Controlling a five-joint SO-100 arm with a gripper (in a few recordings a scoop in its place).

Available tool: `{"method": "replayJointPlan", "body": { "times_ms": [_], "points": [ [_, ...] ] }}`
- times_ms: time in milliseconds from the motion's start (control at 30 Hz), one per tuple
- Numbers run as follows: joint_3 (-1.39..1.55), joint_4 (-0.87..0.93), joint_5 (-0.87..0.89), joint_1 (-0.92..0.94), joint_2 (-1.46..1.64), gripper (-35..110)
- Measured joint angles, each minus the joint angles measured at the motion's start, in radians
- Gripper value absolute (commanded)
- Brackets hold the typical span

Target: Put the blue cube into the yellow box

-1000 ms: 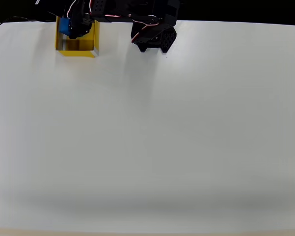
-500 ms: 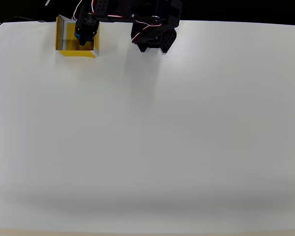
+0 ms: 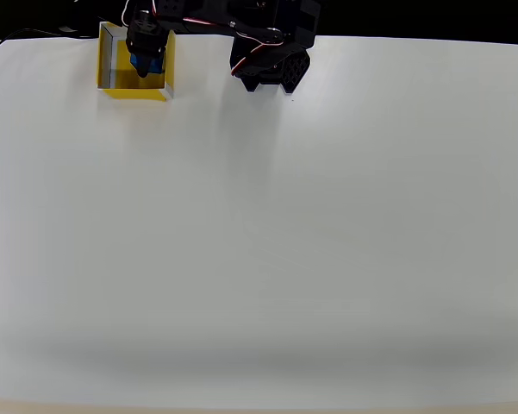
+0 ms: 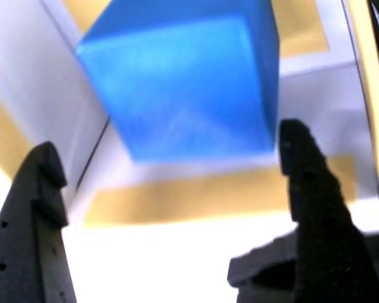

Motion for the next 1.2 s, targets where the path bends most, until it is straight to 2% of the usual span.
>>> {"method": "replayJointPlan", "body": {
  "times_ms": [267,567,867,1067,1200],
  "points": [
    [-0.181,0.202,-0.084,-0.002,0.000,35],
    [-0.278,0.235,-0.100,-0.066,0.087,31],
    [-0.287,0.238,-0.014,-0.410,0.250,18],
    [-0.287,0.238,-0.032,-0.684,0.279,1],
    [-0.287,0.238,-0.032,-0.862,0.285,0]
  ]
}}
